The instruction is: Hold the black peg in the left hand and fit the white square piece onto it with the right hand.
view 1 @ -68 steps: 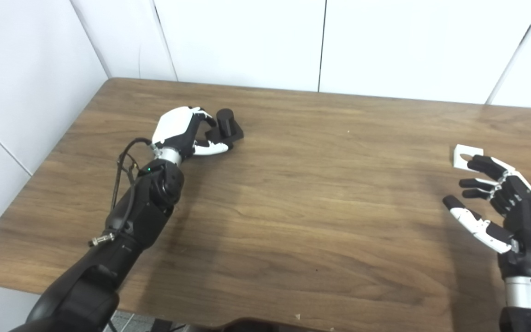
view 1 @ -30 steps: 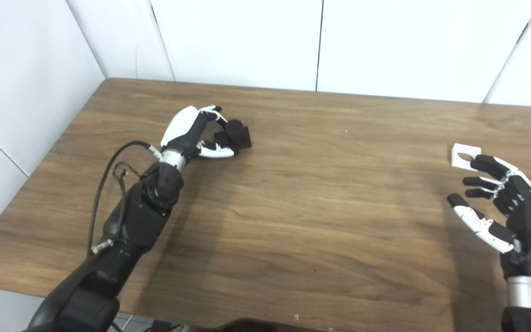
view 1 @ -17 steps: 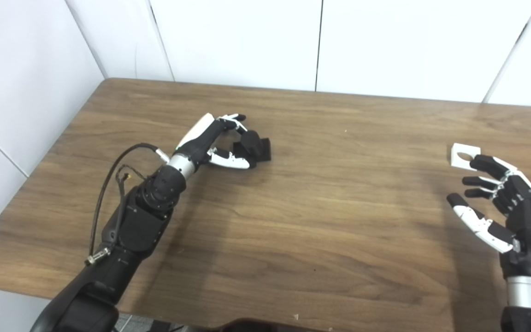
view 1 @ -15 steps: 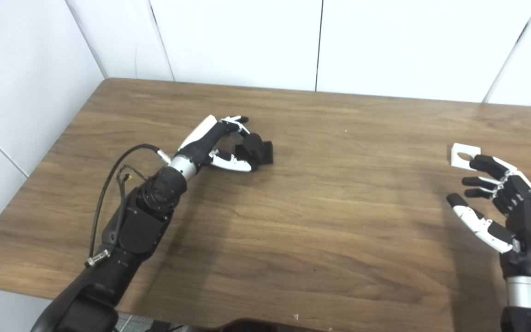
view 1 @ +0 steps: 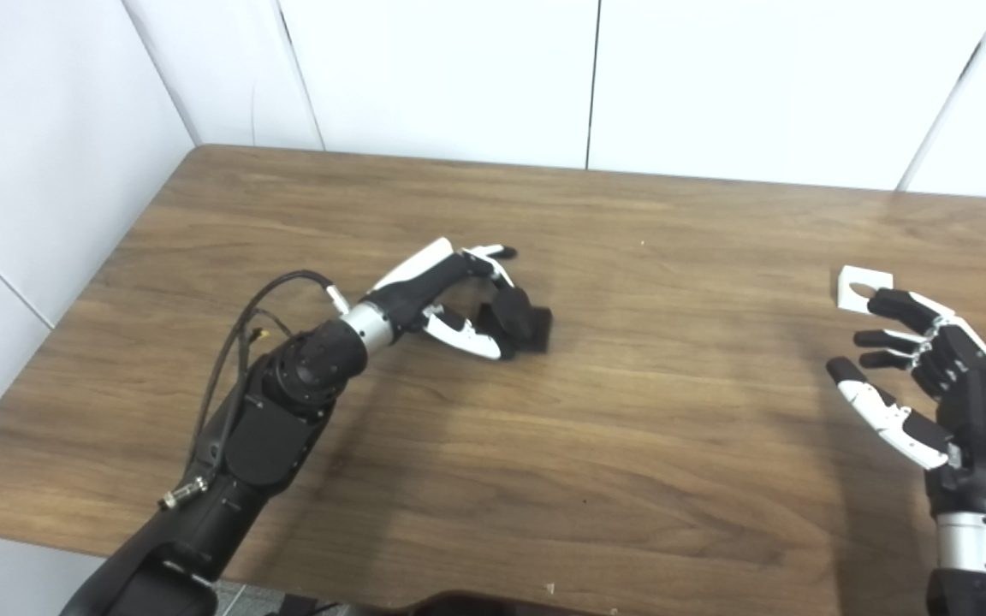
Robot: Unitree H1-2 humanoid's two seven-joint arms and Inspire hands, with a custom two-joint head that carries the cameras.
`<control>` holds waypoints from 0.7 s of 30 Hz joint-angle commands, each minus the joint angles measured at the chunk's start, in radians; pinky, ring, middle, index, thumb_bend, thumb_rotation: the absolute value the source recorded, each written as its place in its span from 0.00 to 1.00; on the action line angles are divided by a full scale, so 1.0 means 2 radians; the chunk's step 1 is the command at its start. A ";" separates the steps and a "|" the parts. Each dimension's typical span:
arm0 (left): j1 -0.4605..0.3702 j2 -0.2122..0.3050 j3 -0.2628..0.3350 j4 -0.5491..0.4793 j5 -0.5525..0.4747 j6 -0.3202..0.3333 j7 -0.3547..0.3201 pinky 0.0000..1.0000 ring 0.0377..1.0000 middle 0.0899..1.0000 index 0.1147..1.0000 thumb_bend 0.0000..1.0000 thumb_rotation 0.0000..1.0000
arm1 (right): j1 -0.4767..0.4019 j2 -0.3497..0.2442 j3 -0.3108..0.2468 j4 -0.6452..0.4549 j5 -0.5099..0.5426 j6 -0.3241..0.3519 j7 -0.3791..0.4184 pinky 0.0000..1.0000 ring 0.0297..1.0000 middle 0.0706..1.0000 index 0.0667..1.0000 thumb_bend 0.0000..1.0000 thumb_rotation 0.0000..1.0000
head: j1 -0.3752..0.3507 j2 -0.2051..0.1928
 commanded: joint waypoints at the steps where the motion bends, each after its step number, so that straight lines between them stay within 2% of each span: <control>1: -0.015 0.010 -0.010 -0.027 0.001 -0.018 -0.017 0.98 1.00 0.95 0.42 0.51 0.09 | -0.003 0.009 0.000 -0.008 -0.007 -0.023 -0.010 0.57 0.62 0.71 0.70 0.48 0.17 | -0.003 0.001; 11: -0.022 0.007 -0.059 -0.045 0.017 -0.047 -0.059 0.93 1.00 0.94 0.42 0.52 0.09 | -0.004 0.009 0.004 0.002 -0.010 -0.041 -0.015 0.56 0.63 0.71 0.71 0.49 0.19 | -0.025 0.006; 16: -0.026 0.004 -0.074 -0.045 0.027 -0.064 -0.066 0.92 1.00 0.93 0.42 0.52 0.09 | -0.004 0.009 0.006 0.005 -0.008 -0.045 -0.017 0.56 0.63 0.72 0.71 0.48 0.19 | -0.035 0.009; 21: -0.025 0.004 -0.096 -0.046 0.068 -0.094 -0.059 0.93 1.00 0.92 0.42 0.52 0.09 | -0.004 0.009 0.007 0.005 -0.014 -0.047 -0.019 0.56 0.62 0.71 0.71 0.49 0.22 | -0.045 0.011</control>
